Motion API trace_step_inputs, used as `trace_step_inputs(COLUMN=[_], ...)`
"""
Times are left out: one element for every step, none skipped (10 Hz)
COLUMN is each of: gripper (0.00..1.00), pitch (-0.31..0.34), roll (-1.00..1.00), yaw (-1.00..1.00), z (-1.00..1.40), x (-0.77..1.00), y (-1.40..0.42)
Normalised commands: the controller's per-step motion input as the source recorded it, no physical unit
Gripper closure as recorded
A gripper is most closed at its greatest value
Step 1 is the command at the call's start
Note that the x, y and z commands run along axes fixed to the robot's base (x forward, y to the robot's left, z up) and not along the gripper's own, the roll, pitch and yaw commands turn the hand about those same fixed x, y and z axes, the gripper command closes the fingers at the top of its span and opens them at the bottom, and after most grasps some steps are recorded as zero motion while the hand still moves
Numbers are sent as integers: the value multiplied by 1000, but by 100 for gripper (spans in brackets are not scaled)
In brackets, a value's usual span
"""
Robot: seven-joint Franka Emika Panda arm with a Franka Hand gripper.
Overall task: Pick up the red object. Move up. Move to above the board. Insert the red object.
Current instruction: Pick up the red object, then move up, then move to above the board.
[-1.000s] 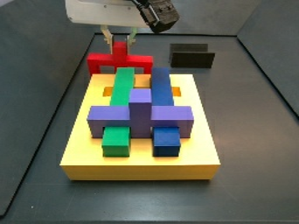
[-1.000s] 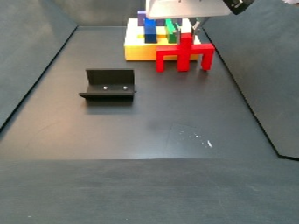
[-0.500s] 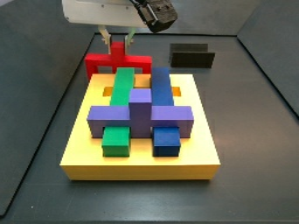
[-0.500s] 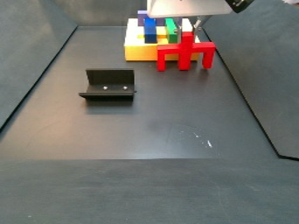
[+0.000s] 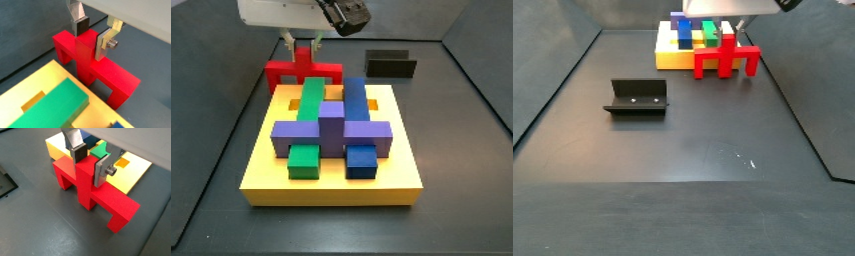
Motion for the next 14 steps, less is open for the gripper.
trace_step_inputs(gripper=[100, 100, 100, 100, 100, 100, 100, 100, 100, 100, 100, 100, 100, 100], pitch=[0, 0, 5, 33, 19, 0, 8, 24, 2, 66, 89, 84, 124, 123], roll=[0, 0, -1, -31, -65, 0, 4, -35, -47, -37, -37, -42, -90, -43], yaw=[0, 0, 31, 37, 15, 0, 0, -10, -3, -1, 0, -4, -92, -82], z=[0, 833, 826, 598, 304, 1400, 1400, 1400, 1400, 753, 519, 203, 446, 389], x=[0, 0, -7, -68, -28, 0, -6, -77, -43, 46, 60, 43, 853, 852], y=[0, 0, -28, -41, -13, 0, 0, -4, 11, 6, 3, 7, -1400, -1400])
